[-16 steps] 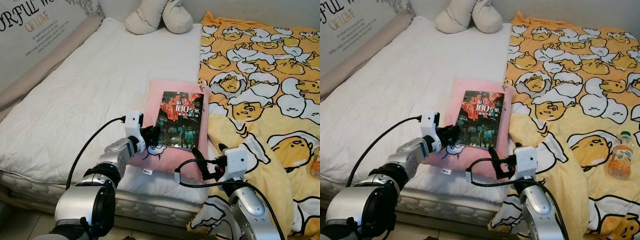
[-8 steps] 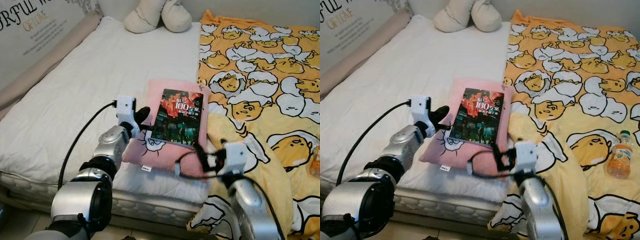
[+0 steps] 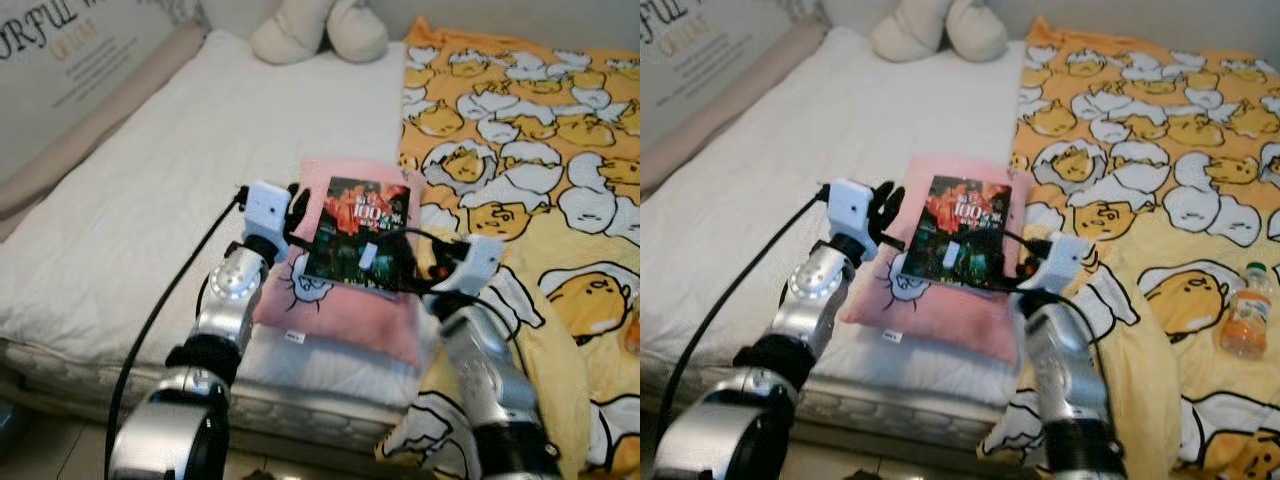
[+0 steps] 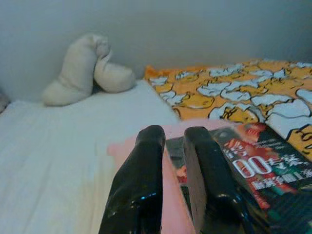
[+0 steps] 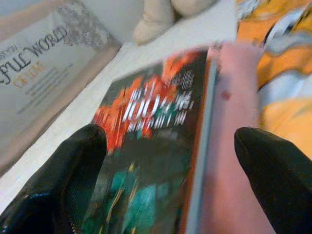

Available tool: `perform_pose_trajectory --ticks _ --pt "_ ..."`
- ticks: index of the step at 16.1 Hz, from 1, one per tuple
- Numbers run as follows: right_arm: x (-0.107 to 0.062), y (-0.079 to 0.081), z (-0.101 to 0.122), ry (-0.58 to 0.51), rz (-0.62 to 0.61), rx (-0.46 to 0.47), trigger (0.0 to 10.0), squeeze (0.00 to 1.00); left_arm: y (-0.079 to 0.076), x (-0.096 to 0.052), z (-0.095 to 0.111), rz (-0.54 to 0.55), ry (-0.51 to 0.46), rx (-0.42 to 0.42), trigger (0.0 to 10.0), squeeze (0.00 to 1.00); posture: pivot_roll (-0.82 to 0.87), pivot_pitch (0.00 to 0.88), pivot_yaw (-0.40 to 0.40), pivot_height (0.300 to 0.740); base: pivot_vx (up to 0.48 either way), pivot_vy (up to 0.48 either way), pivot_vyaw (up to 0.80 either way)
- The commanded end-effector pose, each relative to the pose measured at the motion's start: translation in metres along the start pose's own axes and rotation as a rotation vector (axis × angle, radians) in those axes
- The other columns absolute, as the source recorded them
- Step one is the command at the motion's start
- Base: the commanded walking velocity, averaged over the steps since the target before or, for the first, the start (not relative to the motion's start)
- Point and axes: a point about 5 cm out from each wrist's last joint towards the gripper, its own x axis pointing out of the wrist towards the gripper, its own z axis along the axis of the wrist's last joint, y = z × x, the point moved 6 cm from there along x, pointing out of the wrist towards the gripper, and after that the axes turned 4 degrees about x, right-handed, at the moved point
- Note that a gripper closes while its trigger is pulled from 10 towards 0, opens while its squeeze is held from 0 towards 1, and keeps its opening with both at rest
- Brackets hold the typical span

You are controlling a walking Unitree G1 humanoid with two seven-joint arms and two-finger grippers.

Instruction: Clean up the room

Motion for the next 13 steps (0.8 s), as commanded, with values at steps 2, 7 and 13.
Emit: perform_pose_trajectory --ticks 2,7,13 --pt "0.006 -0.001 -0.024 0.09 -0.002 -0.034 10.0 1.0 -0.002 0.001 0.006 0.003 -0.025 0.02 10.0 0.0 -0.06 0.0 0.061 0.74 0.0 0.0 0.0" --pt "0.025 0.01 -0.039 0.14 -0.014 0.023 10.0 0.0 0.009 -0.007 0.002 0.051 0.0 0.034 10.0 0.0 -0.04 0.0 0.042 0.74 0.0 0.0 0.0" --pt "0.032 0.012 -0.055 0.198 -0.024 0.12 10.0 0.0 0.013 -0.009 -0.001 0.065 0.022 0.047 10.0 0.0 -0.03 0.0 0.037 0.74 0.0 0.0 0.0"
